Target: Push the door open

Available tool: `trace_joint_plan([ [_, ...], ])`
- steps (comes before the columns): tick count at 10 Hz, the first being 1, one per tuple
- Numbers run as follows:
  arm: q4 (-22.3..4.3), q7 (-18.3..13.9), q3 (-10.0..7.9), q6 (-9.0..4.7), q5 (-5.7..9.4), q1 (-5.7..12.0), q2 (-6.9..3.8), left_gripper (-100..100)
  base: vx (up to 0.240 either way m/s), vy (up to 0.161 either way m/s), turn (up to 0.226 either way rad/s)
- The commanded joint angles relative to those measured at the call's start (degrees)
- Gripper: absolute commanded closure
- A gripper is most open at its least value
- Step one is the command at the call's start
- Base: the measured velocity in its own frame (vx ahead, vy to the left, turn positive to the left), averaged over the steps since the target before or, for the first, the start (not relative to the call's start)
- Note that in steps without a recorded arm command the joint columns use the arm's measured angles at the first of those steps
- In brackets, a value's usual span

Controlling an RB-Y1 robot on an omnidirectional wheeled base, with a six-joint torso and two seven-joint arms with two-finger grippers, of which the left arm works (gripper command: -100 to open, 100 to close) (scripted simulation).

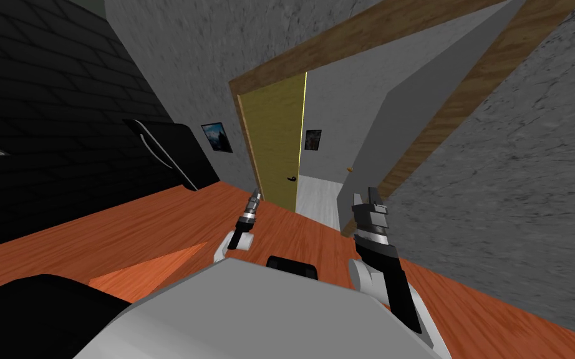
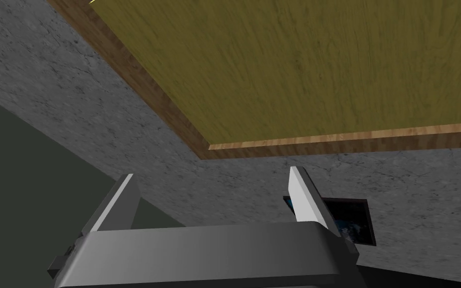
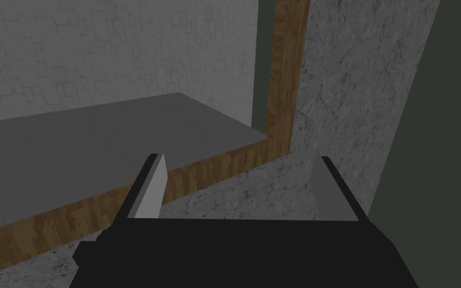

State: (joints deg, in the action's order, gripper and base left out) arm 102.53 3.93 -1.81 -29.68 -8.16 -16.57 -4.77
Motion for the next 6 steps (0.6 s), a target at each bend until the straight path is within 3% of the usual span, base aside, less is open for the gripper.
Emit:
trace_joint_plan([
  [1, -2.4, -0.5, 0.16, -0.4, -0.08, 1.06, -0.19, -100, 0.089, 0.011, -0.008],
  [6, -10.2, -1.9, 0.86, -2.28, -0.45, 4.01, -0.31, -100, 0.099, 0.014, -0.011],
])
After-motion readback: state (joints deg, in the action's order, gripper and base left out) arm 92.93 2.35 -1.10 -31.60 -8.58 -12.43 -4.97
